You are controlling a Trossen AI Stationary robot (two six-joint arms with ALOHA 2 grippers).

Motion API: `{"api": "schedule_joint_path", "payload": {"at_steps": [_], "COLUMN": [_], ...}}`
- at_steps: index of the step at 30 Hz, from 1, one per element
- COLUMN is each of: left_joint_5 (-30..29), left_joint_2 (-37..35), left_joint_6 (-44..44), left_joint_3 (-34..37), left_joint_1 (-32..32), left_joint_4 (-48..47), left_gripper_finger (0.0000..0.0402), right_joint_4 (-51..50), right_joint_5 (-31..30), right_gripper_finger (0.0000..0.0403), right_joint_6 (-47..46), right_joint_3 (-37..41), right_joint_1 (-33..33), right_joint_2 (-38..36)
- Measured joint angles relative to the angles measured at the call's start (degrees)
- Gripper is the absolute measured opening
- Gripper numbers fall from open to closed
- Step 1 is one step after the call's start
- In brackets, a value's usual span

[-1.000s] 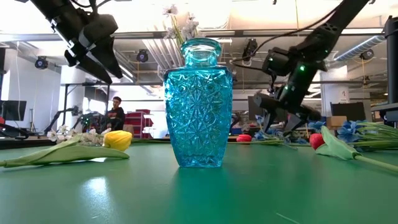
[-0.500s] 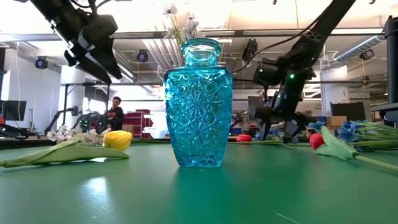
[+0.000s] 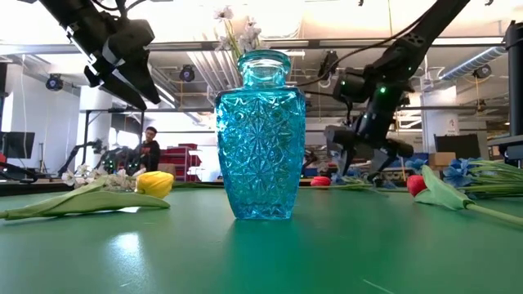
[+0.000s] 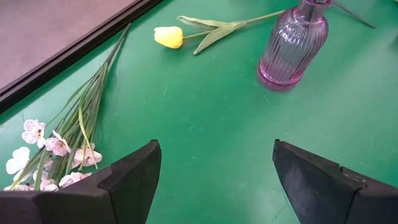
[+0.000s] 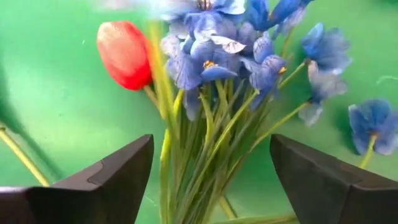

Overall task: Sort flowers into vase by color
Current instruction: Put the top blue flowers into the blue vase

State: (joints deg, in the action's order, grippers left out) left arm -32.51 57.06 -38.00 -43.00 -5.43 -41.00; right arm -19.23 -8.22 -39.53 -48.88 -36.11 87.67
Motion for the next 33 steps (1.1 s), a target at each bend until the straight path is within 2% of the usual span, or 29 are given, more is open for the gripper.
{"api": "schedule_joint_path", "payload": {"at_steps": [11,24,29,33], "left_joint_5": [0.0,0.0,0.0,0.0], "left_joint_2": [0.0,0.0,0.0,0.0], "left_joint_6": [0.0,-0.5,-0.5,-0.6], "left_joint_3": [0.0,0.0,0.0,0.0], "left_joint_1": [0.0,0.0,0.0,0.0], "left_joint_4": [0.0,0.0,0.0,0.0], "left_gripper_finger": [0.0295,0.0295,0.0295,0.0295], "right_joint_4": [0.6,0.0,-0.3,-0.3], "right_joint_5": [-1.0,0.1,0.1,0.7], "right_gripper_finger": [0.0228,0.0074,0.0043,0.0034], "right_joint_6": [0.6,0.6,1.2,2.0], "right_joint_3": [-0.3,-0.1,-0.1,-0.1], "right_joint_1": [0.2,0.3,0.4,0.4], "right_joint_2": [5.5,1.7,-0.1,-2.9]}}
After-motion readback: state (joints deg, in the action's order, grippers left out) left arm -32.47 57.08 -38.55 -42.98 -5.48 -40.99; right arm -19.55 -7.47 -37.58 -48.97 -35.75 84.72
